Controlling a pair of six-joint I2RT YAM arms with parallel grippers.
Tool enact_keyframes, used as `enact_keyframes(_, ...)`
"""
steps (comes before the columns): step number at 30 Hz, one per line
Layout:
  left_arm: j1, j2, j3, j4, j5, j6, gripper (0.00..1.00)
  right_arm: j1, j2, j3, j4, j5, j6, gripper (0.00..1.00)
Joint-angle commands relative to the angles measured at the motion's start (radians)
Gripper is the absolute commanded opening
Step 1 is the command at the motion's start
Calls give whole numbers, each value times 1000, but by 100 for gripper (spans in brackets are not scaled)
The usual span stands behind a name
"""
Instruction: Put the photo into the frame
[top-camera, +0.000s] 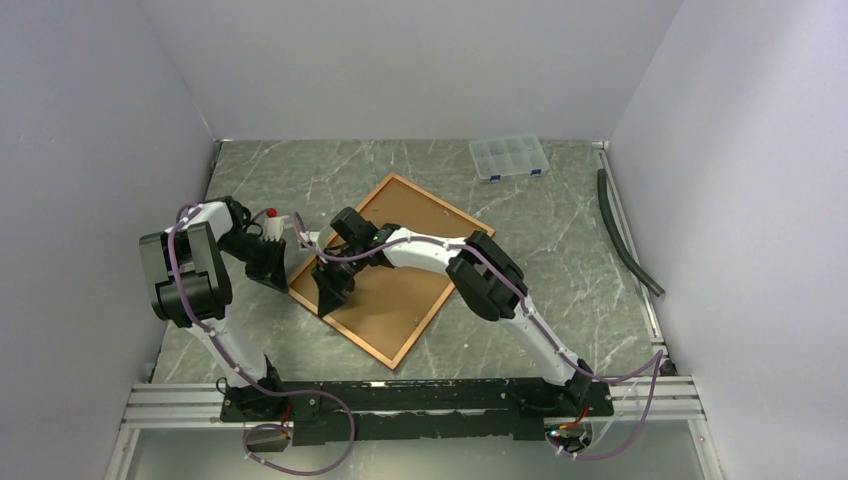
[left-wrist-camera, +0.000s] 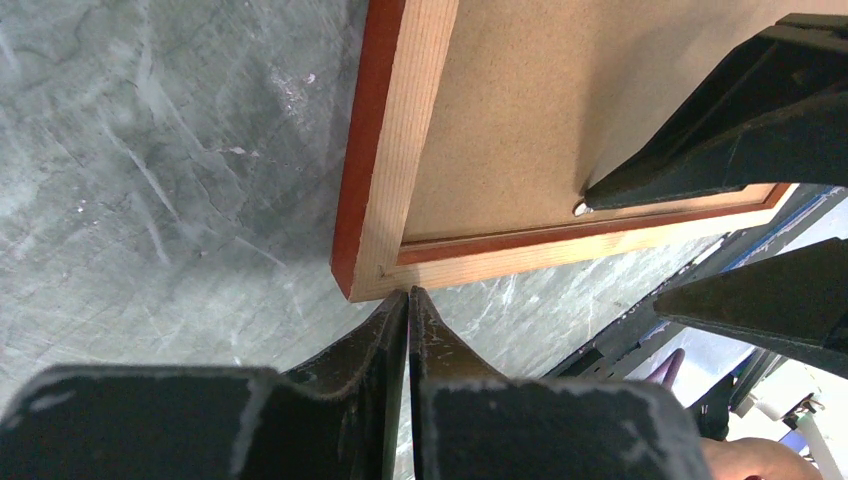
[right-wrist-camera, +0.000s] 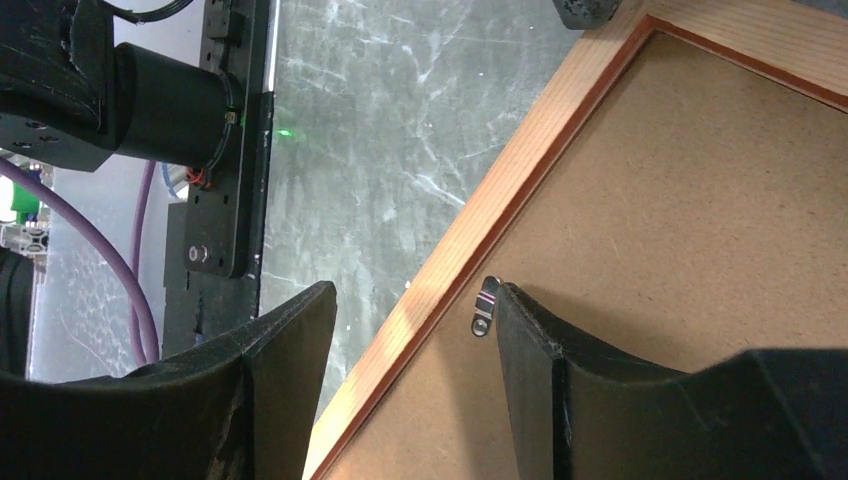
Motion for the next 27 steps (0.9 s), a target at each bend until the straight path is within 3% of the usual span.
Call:
enact_keyframes(1, -18, 58, -28, 127, -18, 22, 13, 19, 18, 20, -26, 4, -29, 63)
enact_keyframes(27, -18, 57, -12, 113, -19, 20, 10, 36, 36, 20, -79, -69, -58, 60)
